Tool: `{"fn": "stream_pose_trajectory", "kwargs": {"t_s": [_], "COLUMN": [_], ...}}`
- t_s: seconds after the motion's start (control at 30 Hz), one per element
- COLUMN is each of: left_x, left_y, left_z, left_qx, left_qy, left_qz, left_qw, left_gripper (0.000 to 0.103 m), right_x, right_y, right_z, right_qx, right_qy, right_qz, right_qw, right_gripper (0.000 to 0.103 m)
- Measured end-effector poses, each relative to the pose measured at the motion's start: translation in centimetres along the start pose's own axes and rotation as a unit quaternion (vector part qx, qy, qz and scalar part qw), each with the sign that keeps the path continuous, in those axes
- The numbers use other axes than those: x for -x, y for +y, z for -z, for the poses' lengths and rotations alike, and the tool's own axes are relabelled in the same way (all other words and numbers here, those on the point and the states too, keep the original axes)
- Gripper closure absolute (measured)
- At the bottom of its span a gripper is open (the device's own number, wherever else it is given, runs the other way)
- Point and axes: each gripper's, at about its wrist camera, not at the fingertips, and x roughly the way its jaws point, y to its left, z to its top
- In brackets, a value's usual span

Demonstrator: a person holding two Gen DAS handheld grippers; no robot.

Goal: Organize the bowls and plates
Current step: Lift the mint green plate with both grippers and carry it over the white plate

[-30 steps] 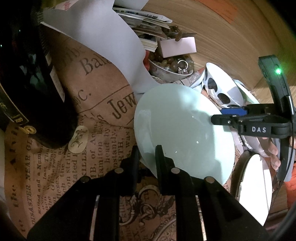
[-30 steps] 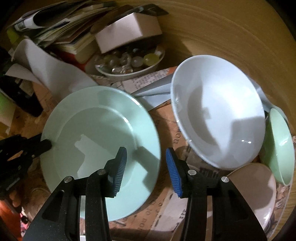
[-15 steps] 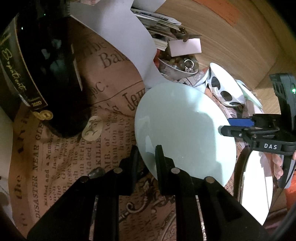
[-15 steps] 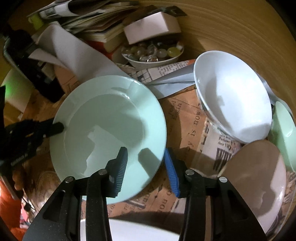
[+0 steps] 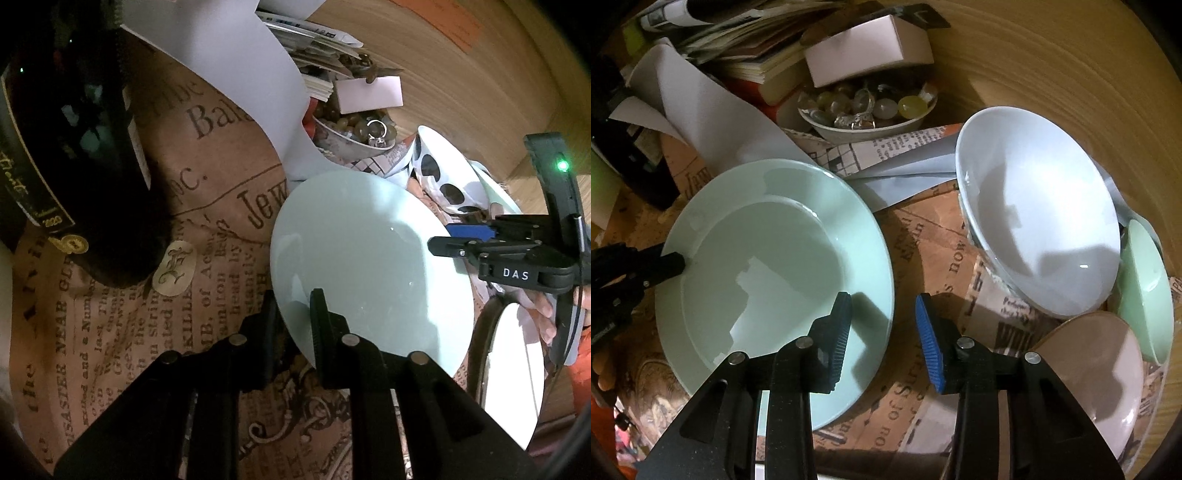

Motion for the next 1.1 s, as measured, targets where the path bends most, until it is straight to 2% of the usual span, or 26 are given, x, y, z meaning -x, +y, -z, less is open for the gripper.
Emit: {"fn": "stream_pose_trajectory", "kwargs": {"t_s": [0.13,0.17,0.2,0.43,0.6,0.73,0.93,1.1], "left_x": [0.1,0.1,0.3,2.2,1.8,1.9,2.5,4.2], "left_y": [-0.2,-0.2,-0.1,0.9,1.7,1.7,1.0,0.5], "left_z": [0.2,0.2,0.2,1.0,1.3,1.5,1.8,1.8], "left_qx": [-0.005,-0.003,-0.001,-0.002,0.001,0.001,0.004,0.010], "left_qy": [-0.004,-0.002,-0.003,-0.020,-0.009,-0.011,-0.020,-0.043], "left_qz": [-0.002,-0.004,-0.009,-0.020,-0.013,-0.015,-0.040,-0.047], "left_qw": [1.0000,1.0000,1.0000,0.9996,0.9999,0.9998,0.9990,0.9979], "left_gripper": [0.086,0.087,0.087,0.087,0.087,0.087,0.087,0.087], "right_x": [-0.5,-0.4,0.1,-0.1,-0.1,-0.7,-0.1,2.2], "right_y": [0.8,0.9,1.2,3.3,4.0,4.1,4.9,5.2], "right_z": [0.1,0.1,0.5,1.7,2.2,2.0,2.5,3.6], "right_qx": [0.000,0.000,0.004,0.007,0.013,-0.008,-0.011,-0.012], "right_qy": [0.002,0.001,-0.003,0.005,0.006,0.007,-0.012,-0.041], "right_qz": [-0.006,-0.014,-0.019,-0.037,-0.059,-0.079,-0.066,-0.077], "right_qw": [1.000,1.000,1.000,0.999,0.998,0.997,0.998,0.996], "right_gripper": [0.071,0.076,0.077,0.077,0.077,0.076,0.078,0.078]}}
